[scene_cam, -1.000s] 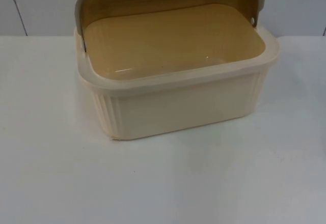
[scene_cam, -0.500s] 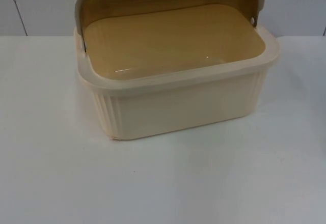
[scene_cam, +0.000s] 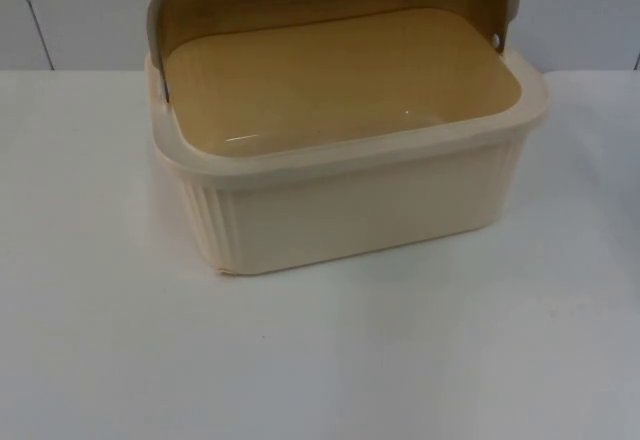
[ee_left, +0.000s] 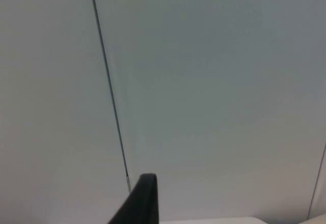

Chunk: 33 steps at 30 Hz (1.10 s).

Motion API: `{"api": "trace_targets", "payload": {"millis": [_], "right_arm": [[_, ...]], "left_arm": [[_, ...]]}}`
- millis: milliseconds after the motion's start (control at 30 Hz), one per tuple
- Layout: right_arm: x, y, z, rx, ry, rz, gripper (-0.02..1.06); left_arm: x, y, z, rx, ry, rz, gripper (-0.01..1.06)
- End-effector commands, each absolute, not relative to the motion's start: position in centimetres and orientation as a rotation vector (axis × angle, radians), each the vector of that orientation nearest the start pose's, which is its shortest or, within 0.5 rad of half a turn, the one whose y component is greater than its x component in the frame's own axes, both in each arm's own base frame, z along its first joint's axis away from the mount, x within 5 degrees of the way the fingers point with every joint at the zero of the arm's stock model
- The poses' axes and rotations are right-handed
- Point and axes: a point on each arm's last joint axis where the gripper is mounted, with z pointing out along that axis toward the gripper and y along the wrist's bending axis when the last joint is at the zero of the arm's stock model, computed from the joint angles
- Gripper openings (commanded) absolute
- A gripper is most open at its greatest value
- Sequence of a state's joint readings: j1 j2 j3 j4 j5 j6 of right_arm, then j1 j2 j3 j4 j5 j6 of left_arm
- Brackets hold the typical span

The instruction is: Open the box lid with the left hand, place the block into the box with the right hand, then close the box lid with the left hand.

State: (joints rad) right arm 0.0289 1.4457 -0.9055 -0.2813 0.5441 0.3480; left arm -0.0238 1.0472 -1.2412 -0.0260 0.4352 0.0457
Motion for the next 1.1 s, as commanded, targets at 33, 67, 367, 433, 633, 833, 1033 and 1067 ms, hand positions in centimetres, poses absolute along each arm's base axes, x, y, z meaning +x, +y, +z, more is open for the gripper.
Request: {"api": "trace_targets", "payload": {"millis": [33, 67, 367, 433, 633, 833, 1033, 1067], "right_arm": [[30.0, -0.3, 21.5, 0.184, 2.630, -0.129, 1.05], [30.2, -0.2, 20.4, 0.210, 2.675, -0.120, 1.05], [30.5, 0.5, 13.7, 0.332, 2.812, -0.019, 1.05], [30.5, 0.5, 13.5, 0.359, 2.784, -0.009, 1.05], [31.1, 0.6, 13.5, 0.361, 2.730, 0.016, 1.05], [30.9, 0.6, 11.4, 0.384, 2.815, -0.006, 1.00], [30.7, 0.6, 10.3, 0.423, 2.858, -0.017, 0.76], [30.7, 0.6, 10.3, 0.423, 2.858, -0.017, 0.76]], "left_arm": [[21.3, -0.6, 46.6, 0.035, 1.709, -0.025, 1.03], [21.3, -0.6, 46.6, 0.035, 1.709, -0.025, 1.03], [21.3, -0.6, 46.6, 0.037, 1.713, -0.020, 1.03], [21.3, -0.5, 46.6, 0.042, 1.713, -0.010, 1.03], [21.3, -0.5, 46.6, 0.047, 1.713, 0.002, 1.03], [21.3, -0.5, 46.6, 0.047, 1.713, 0.002, 1.03], [21.3, -0.5, 46.6, 0.047, 1.711, 0.002, 1.03], [21.3, -0.5, 46.6, 0.047, 1.711, 0.002, 1.03]]}}
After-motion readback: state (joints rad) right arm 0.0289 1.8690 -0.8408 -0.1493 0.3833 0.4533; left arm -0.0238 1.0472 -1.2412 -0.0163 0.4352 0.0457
